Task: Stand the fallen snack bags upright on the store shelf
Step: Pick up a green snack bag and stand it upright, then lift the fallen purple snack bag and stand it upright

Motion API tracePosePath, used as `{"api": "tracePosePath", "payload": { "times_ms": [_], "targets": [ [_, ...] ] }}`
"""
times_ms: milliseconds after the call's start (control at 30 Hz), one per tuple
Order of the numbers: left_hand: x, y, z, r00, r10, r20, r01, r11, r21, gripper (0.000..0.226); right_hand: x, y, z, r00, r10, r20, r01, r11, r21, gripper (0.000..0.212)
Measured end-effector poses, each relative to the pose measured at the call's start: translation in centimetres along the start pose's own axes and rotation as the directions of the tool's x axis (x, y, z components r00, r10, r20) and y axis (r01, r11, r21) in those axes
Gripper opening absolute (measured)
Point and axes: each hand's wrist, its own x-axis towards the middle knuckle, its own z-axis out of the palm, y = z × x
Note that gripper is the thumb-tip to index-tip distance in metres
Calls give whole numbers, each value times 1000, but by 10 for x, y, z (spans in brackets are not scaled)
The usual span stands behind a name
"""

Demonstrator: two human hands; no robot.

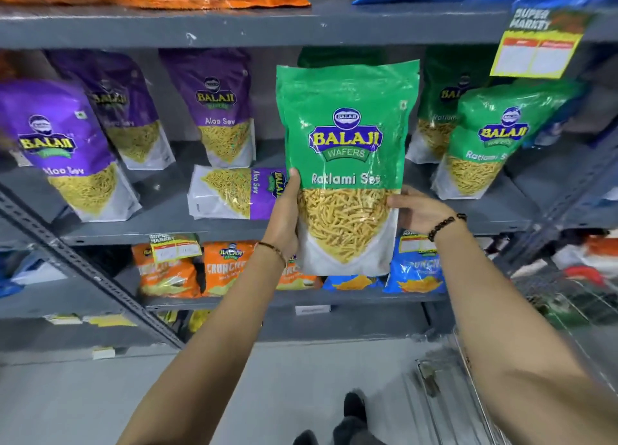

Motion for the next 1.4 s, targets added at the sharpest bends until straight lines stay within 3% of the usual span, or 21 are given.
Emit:
{"api": "tracePosePath", "payload": {
  "times_ms": [133,200,267,333,467,800,967,1100,1200,1300,1400],
  "targets": [
    [2,-2,-1,1000,-26,5,26,1000,14,41,-14,-6,11,998,-30,62,29,999,20,14],
    [9,-4,-2,1000,-27,7,27,999,37,40,-12,-3,5,998,-41,47,40,999,16,54],
    [18,-6,0,1000,-17,5,16,999,36,38,-5,0,-2,999,-36,-4,36,999,-16,75],
    [28,-5,7,1000,8,13,-9,999,45,35,7,2,-12,998,-49,-41,49,999,-6,64],
    [63,0,27,998,62,31,-65,992,105,33,39,7,-37,971,-80,-226,90,995,37,12],
    [146,6,55,989,127,69,-136,981,136,35,104,-5,-72,846,-91,-525,161,983,90,44],
    [155,2,50,991,98,95,-113,978,174,35,108,0,-76,846,-85,-527,171,978,116,24],
    [166,10,19,992,123,33,-126,924,360,37,108,6,-75,829,-50,-557,118,989,87,22],
    [174,24,-28,983,181,-25,-117,730,673,32,105,14,-66,739,30,-673,90,986,142,39],
    [182,51,-87,980,200,-5,-56,301,952,38,101,25,-51,652,86,-753,101,975,199,46],
    [183,77,-142,987,86,-133,136,-27,990,54,95,40,-23,580,128,-805,140,957,254,40]
  ]
}}
